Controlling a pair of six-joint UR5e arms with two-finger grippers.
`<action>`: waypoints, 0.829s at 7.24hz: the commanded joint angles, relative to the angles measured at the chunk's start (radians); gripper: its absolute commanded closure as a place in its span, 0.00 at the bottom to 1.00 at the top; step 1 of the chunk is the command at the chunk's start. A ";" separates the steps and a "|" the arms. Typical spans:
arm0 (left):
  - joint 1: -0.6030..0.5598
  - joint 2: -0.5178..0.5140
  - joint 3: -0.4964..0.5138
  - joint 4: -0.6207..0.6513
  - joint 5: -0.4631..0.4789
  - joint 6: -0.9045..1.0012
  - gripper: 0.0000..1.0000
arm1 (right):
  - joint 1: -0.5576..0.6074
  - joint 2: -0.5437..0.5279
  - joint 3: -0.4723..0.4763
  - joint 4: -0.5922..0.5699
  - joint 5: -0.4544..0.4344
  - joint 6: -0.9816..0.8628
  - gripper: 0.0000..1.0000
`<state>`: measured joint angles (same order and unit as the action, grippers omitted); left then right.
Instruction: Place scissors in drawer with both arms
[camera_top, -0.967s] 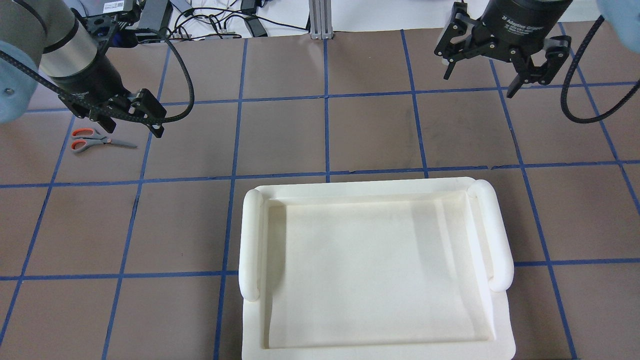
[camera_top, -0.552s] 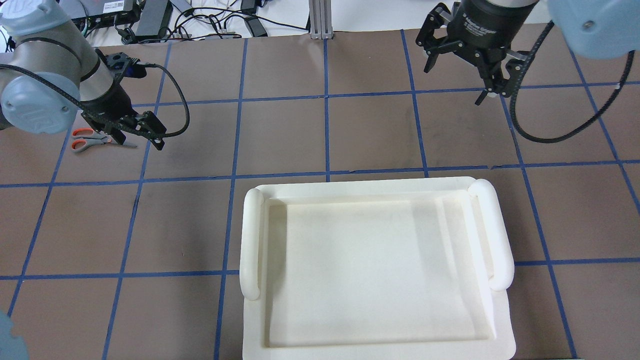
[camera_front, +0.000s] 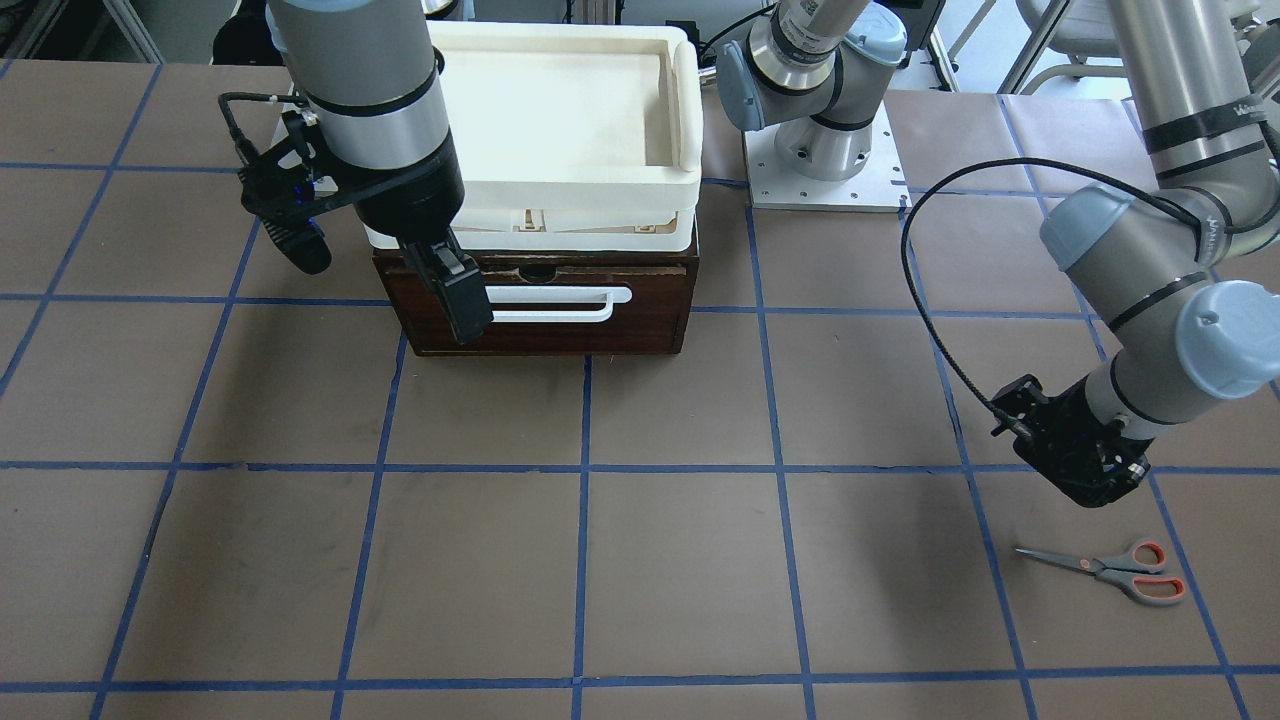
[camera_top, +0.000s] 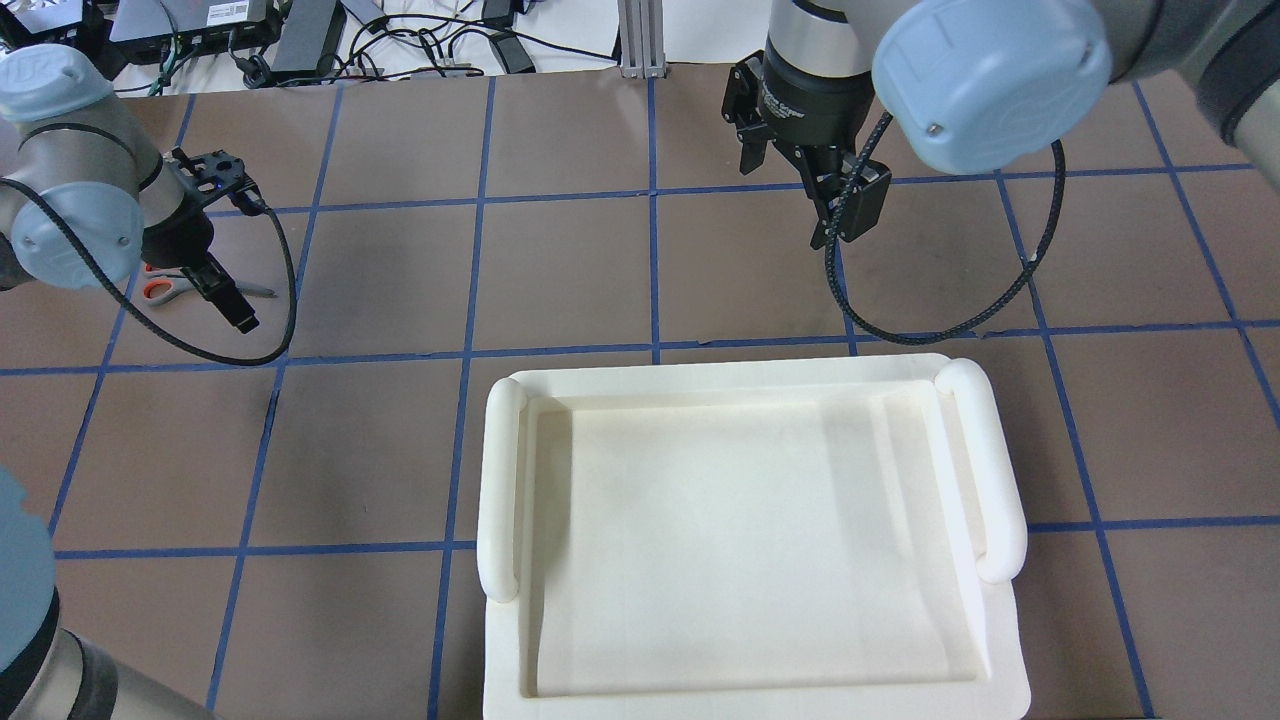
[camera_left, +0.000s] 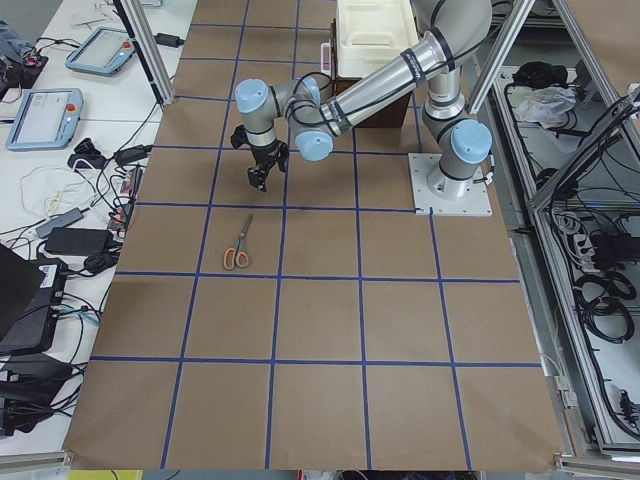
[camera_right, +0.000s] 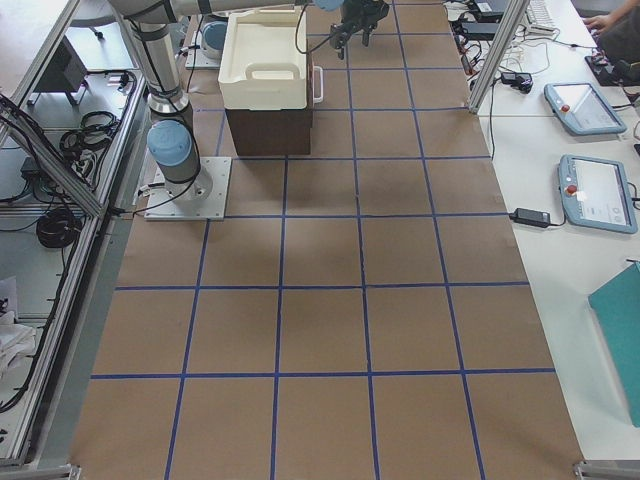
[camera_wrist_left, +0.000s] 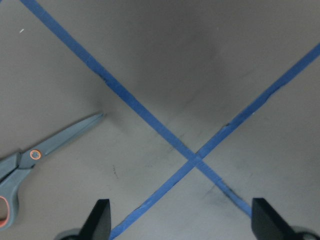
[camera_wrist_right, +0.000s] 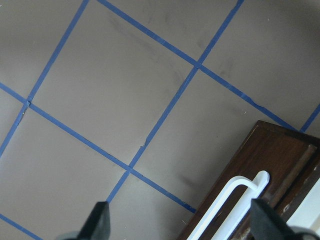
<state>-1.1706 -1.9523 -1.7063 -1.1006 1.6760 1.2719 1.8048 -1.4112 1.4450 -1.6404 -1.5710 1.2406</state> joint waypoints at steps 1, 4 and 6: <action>0.071 -0.048 0.005 0.086 -0.002 0.313 0.00 | 0.040 0.046 0.000 -0.004 0.000 0.123 0.00; 0.107 -0.120 0.060 0.166 -0.085 0.551 0.00 | 0.076 0.096 0.000 -0.012 0.011 0.233 0.00; 0.120 -0.178 0.129 0.166 -0.133 0.717 0.00 | 0.090 0.127 0.005 -0.010 0.012 0.307 0.00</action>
<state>-1.0575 -2.0945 -1.6194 -0.9358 1.5728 1.8903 1.8851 -1.3031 1.4462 -1.6507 -1.5609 1.5005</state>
